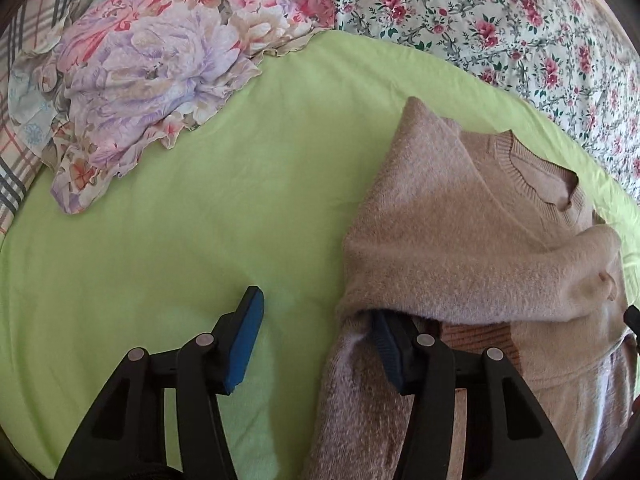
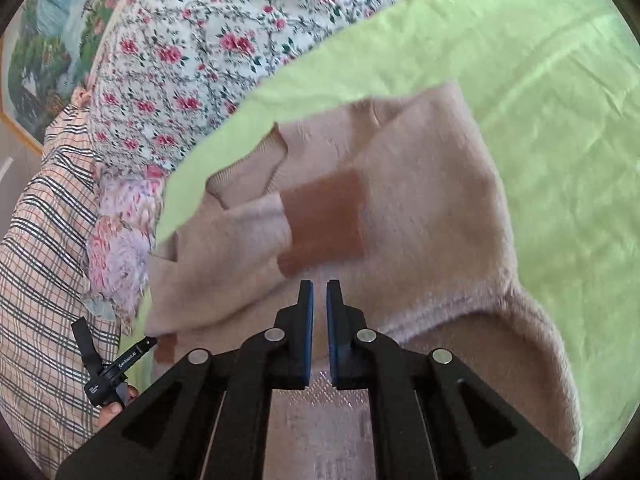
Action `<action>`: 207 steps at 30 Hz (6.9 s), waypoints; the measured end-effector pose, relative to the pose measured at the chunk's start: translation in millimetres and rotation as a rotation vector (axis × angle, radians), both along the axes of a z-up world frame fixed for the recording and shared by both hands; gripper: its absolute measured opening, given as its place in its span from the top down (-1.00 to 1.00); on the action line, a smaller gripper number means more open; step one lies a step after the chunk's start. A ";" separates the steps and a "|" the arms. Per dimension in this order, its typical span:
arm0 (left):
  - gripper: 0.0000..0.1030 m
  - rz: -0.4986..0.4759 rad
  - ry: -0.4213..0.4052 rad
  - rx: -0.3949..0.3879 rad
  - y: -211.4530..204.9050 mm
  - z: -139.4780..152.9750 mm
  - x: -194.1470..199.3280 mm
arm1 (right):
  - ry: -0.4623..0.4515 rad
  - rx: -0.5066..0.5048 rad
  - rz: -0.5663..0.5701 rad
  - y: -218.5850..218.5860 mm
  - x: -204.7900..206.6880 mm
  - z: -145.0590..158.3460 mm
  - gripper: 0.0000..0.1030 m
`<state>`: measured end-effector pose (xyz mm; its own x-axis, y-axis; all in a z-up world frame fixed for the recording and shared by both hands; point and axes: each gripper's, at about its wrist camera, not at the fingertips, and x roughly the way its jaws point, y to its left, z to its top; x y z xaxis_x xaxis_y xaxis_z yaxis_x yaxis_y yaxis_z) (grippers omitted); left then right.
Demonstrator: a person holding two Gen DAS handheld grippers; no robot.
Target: Fold small clothes
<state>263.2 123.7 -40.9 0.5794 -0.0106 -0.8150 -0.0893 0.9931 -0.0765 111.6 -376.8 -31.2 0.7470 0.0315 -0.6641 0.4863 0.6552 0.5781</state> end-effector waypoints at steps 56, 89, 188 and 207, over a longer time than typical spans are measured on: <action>-0.11 0.026 -0.096 -0.129 24.8 -8.1 -25.1 | -0.107 0.401 0.828 193.1 341.2 -22.0 -0.53; -0.25 -0.174 0.063 -0.051 -1.1 0.9 18.5 | 0.105 -0.292 0.187 -0.2 23.0 9.7 0.86; 0.88 -0.414 -0.318 -0.589 12.1 112.6 -180.0 | -0.449 0.043 0.285 14.9 -177.3 72.3 0.84; 0.88 -0.246 -0.157 -0.474 -35.5 48.3 74.9 | -0.162 0.026 0.064 -104.1 32.7 28.7 0.84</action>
